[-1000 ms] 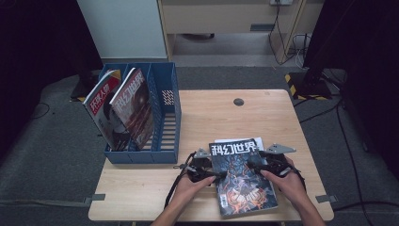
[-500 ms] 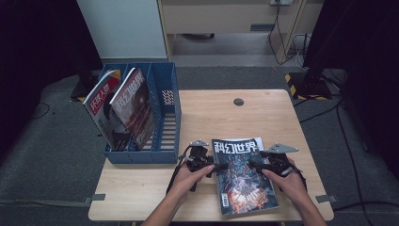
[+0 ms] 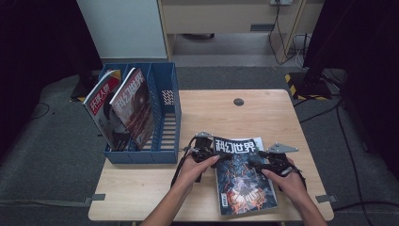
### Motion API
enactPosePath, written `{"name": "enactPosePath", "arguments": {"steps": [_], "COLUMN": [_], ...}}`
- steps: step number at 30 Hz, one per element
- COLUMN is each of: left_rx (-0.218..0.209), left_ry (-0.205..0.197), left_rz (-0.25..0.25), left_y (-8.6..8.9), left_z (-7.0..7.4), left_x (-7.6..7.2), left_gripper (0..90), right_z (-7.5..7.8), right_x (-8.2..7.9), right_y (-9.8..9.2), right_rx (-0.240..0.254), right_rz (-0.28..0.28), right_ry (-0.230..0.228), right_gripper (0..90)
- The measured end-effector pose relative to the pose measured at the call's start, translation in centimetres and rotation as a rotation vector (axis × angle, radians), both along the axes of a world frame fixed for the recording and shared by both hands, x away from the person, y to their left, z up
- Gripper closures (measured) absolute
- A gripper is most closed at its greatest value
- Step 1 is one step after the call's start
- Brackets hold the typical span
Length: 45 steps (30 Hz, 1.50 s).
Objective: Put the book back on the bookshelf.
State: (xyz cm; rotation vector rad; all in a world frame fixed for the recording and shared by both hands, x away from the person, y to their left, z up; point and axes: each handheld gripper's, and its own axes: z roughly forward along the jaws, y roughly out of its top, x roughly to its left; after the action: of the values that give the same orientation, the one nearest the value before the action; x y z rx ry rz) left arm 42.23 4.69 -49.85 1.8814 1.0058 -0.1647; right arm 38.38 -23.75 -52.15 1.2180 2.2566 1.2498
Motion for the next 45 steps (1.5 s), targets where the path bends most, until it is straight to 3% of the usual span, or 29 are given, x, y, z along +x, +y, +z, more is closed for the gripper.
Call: {"name": "enactPosePath", "arguments": {"steps": [7, 13, 21, 34, 39, 45], "left_rx": [-0.028, -0.02, -0.015, 0.002, 0.022, -0.021], "left_ry": [0.027, 0.036, 0.042, 0.056, 0.04, 0.048], "left_rz": [0.026, 0.05, 0.039, 0.045, 0.061, 0.092], "left_y": [-0.4, -1.1, -1.8, -2.3, -2.3, -2.0], "left_z": [0.1, -0.1, 0.0, -0.3, -0.3, 0.1], "left_x": [0.7, 1.2, 1.6, 1.8, 1.8, 1.8], "left_gripper": [32.0, 33.2, 34.0, 40.6, 52.3, 66.9], "right_z": [0.0, 0.2, -0.1, -0.1, -0.1, 0.0], "right_x": [-0.1, -0.2, -0.1, -0.2, -0.2, -0.2], "right_y": [0.2, 0.1, 0.2, 0.5, 0.5, 0.4], "right_rx": [-0.008, 0.001, -0.026, -0.029, -0.033, -0.022], "right_rz": [0.007, 0.008, 0.018, 0.027, 0.029, 0.032], "right_ry": [-0.004, -0.007, -0.01, -0.012, -0.01, 0.007], "right_gripper": [33.7, 33.8, 33.4, 33.7, 32.7, 29.1]}}
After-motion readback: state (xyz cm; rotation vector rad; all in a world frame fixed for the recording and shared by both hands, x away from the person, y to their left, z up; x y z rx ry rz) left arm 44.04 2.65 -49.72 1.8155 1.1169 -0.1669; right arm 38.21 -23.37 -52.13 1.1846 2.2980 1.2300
